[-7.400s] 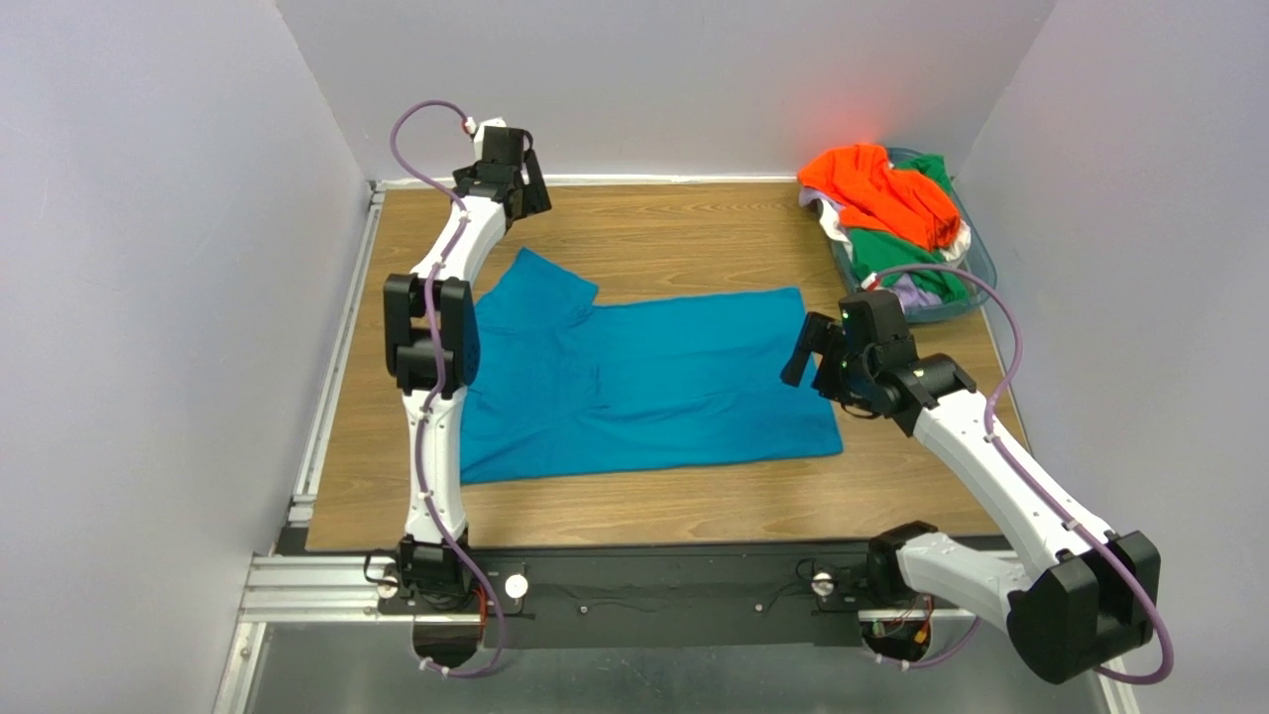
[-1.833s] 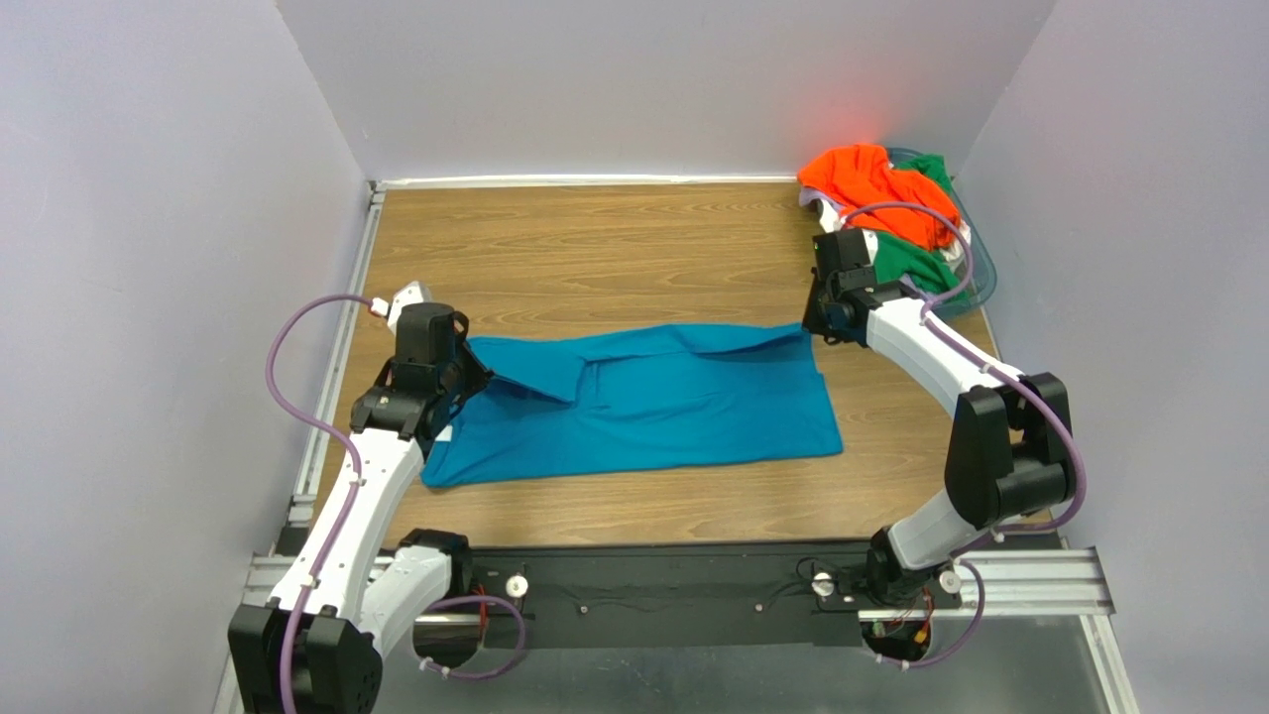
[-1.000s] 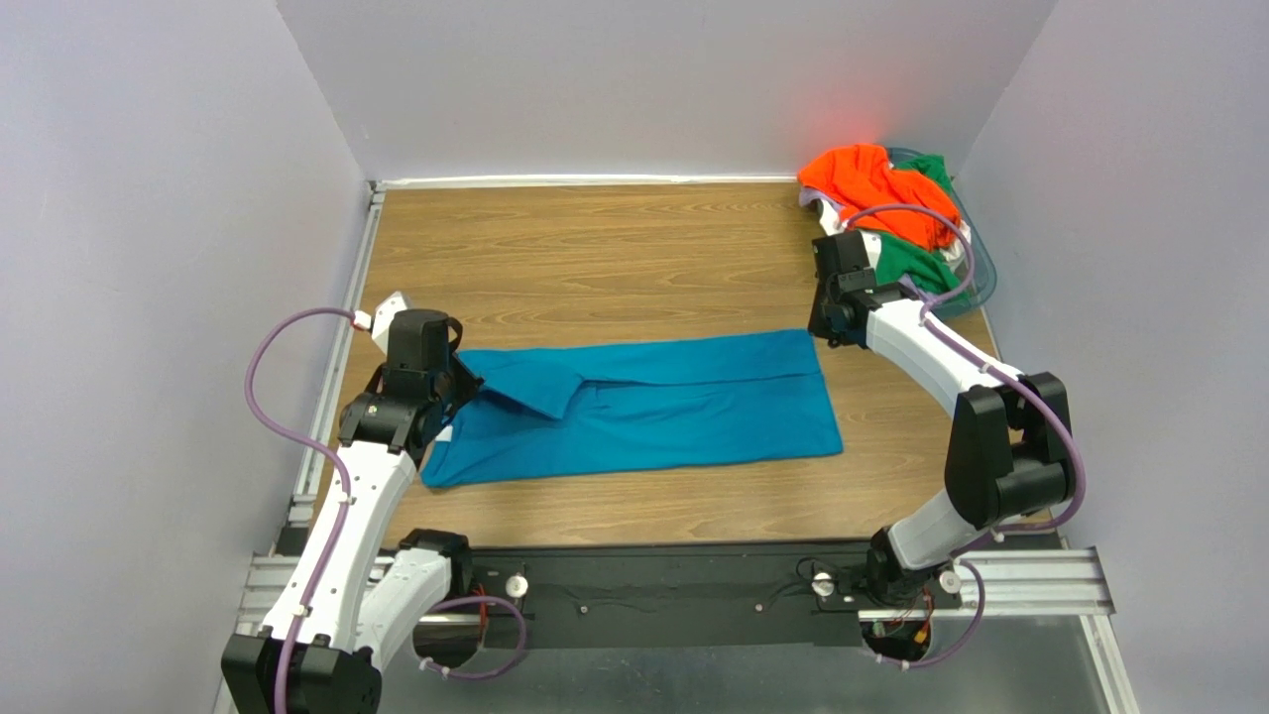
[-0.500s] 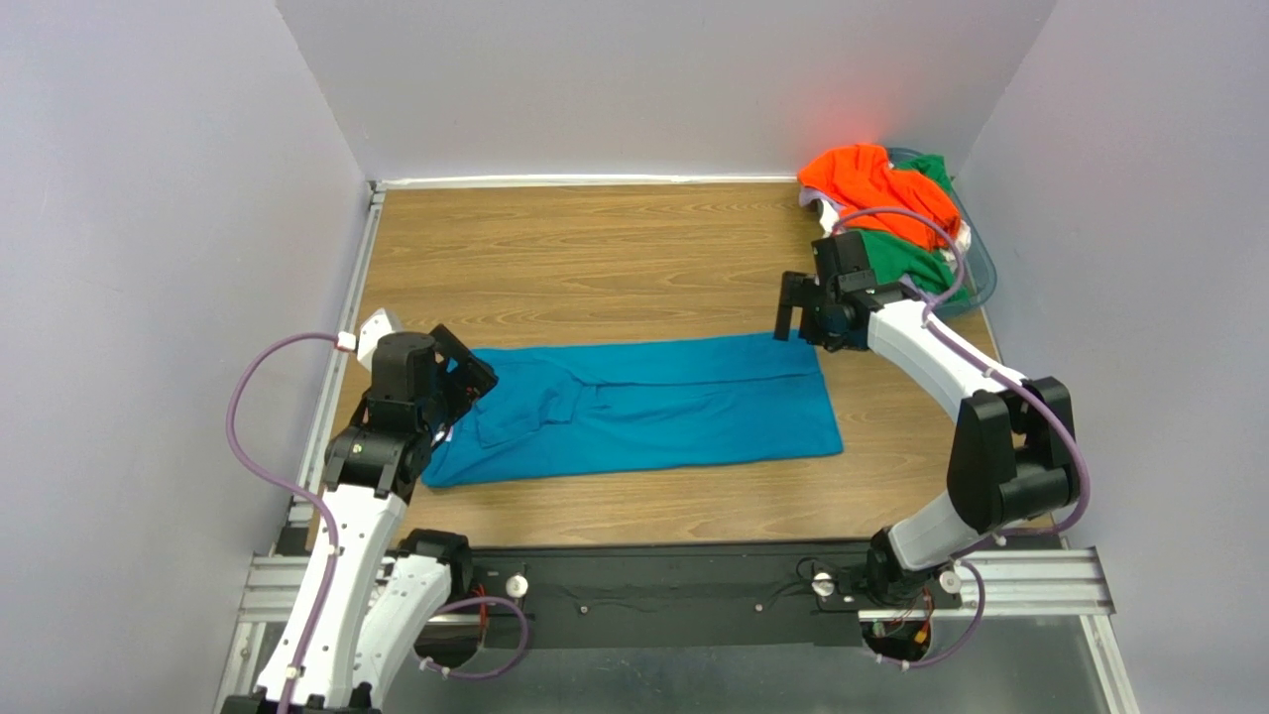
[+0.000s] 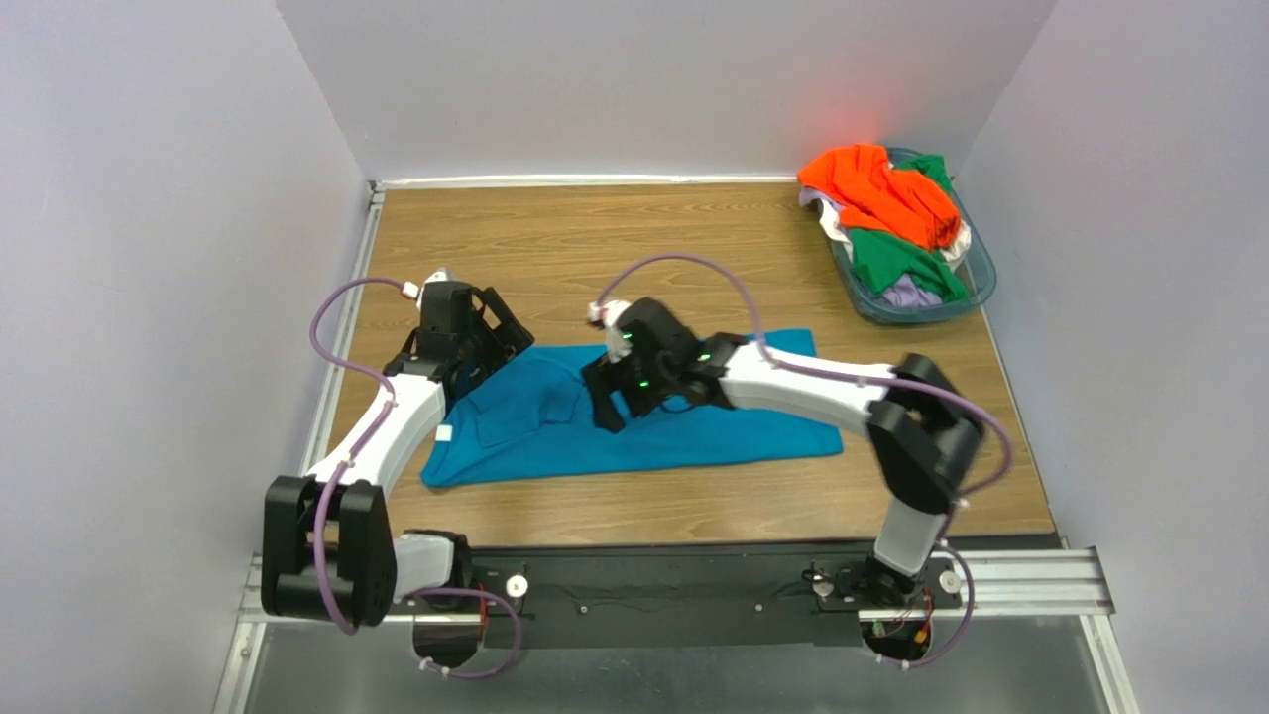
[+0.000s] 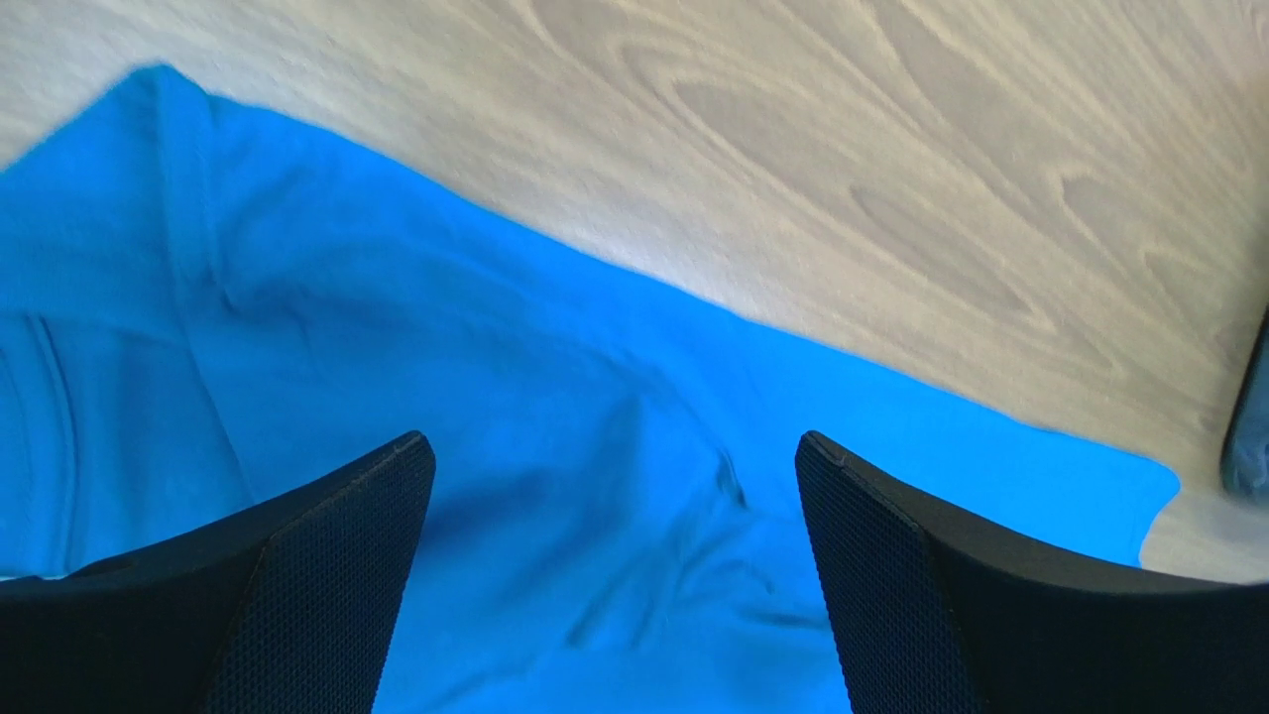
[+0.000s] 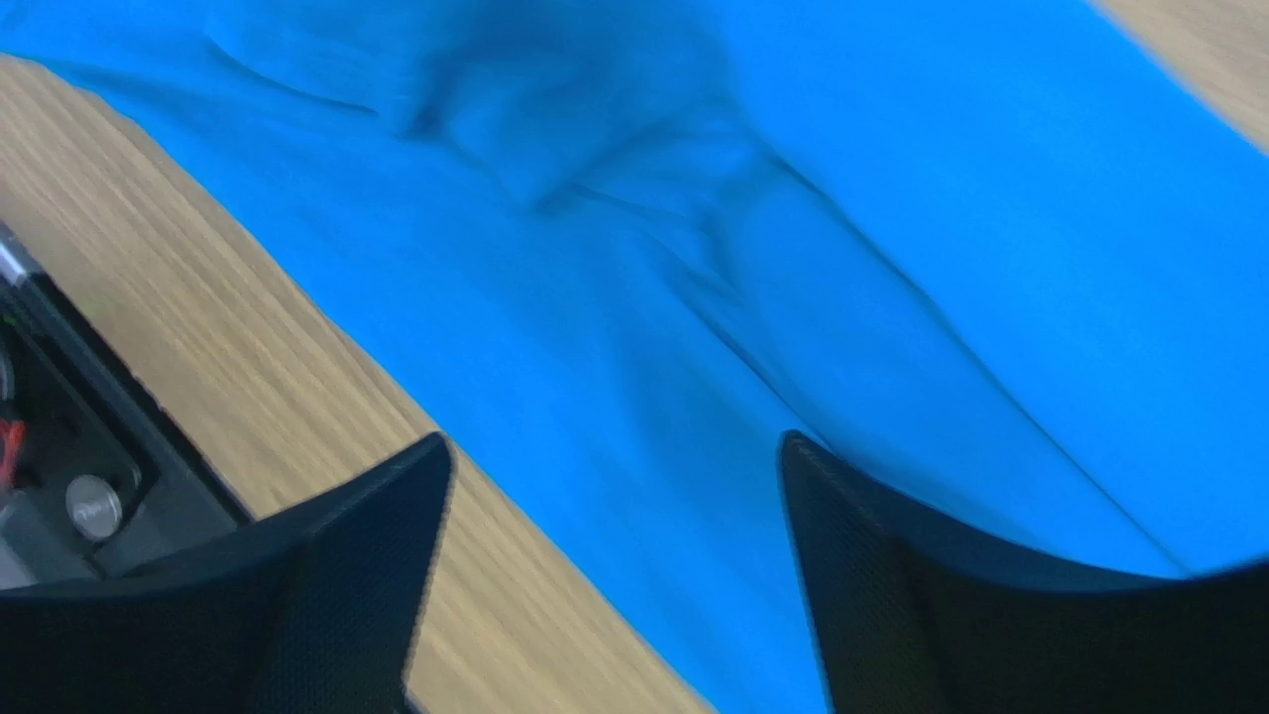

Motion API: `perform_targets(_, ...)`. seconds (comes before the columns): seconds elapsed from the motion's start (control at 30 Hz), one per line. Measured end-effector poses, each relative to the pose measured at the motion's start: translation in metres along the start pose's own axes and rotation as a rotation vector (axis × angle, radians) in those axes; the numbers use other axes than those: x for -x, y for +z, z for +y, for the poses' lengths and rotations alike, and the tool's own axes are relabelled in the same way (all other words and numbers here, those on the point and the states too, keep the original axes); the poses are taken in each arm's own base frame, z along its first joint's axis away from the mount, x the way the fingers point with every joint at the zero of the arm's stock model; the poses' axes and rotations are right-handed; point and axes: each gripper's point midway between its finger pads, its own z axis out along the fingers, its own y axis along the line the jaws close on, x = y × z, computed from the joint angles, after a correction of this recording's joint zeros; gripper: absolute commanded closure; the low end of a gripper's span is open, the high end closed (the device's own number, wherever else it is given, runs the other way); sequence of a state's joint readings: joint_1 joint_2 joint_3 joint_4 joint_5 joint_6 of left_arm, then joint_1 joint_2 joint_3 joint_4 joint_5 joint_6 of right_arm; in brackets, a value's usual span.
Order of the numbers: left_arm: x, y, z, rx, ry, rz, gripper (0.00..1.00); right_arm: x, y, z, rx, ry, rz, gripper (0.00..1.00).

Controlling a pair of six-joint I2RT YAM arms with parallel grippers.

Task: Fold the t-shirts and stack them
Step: Fold the tshirt

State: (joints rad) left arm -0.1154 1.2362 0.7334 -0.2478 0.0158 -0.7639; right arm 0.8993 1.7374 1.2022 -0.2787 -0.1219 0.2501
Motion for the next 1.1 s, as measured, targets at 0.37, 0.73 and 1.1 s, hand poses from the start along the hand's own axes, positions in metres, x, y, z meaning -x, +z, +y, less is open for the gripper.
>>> perform_targets(0.37,0.002,0.041,0.029,0.005,-0.055,0.025,0.02,0.002,0.092,0.038,0.053,-0.102,0.062,0.49)
perform_targets(0.73,-0.006,0.057,0.034,-0.025,-0.065,0.063,0.02,0.007,0.107,0.047,0.065,-0.092,0.050,0.53)
perform_targets(1.1,-0.006,0.058,0.033,-0.045,-0.056,0.053,0.02,0.008,0.113,0.043,0.037,-0.058,0.042,0.83)
